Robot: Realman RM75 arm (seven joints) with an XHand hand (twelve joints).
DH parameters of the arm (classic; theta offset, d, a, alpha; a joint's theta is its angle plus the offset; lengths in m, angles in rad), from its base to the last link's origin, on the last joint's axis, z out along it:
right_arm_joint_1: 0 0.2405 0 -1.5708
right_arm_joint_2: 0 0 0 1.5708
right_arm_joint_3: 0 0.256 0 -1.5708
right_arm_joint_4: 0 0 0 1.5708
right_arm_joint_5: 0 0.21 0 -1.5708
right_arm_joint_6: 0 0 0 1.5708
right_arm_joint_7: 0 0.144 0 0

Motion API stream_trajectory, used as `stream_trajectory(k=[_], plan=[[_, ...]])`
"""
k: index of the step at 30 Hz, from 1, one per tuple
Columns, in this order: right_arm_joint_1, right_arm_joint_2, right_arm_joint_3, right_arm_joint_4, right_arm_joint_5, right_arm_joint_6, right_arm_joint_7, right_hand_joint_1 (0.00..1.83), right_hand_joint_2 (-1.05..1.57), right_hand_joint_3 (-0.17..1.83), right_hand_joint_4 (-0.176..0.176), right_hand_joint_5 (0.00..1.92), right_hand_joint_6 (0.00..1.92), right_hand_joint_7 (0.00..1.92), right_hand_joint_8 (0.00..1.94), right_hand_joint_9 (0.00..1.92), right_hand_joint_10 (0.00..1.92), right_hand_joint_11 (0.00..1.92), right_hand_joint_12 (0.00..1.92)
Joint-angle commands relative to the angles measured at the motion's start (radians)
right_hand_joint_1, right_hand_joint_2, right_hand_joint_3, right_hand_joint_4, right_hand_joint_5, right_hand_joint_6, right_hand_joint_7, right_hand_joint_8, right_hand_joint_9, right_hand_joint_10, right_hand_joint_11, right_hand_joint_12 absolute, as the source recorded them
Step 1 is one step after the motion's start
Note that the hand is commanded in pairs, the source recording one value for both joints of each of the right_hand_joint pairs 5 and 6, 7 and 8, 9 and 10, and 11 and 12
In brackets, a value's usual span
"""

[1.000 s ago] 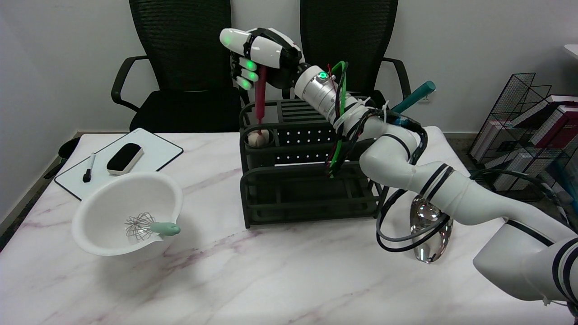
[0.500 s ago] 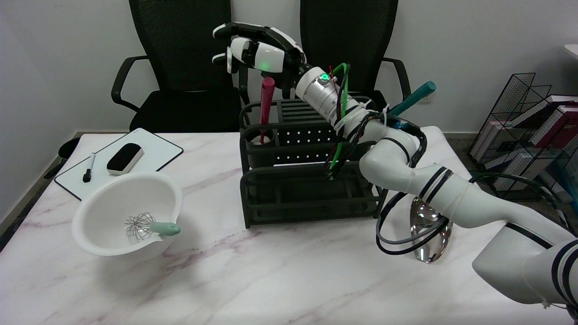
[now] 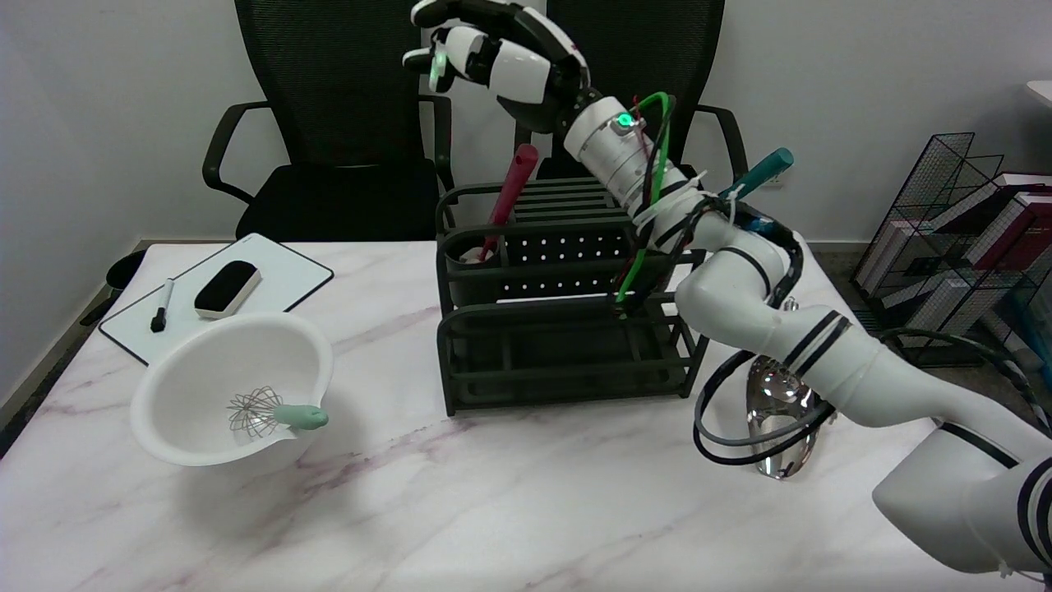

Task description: Place the pink sponge bottle brush into the kitchen storage rack.

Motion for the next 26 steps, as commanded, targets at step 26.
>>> stream_trajectory(k=[26], plan=[[-0.618, -0.195, -0.107, 0.115, -0.014, 0.315, -0.126, 0.94, 1.15, 1.13, 0.0, 1.03, 1.03, 1.48, 1.48, 1.62, 1.62, 1.56, 1.56]])
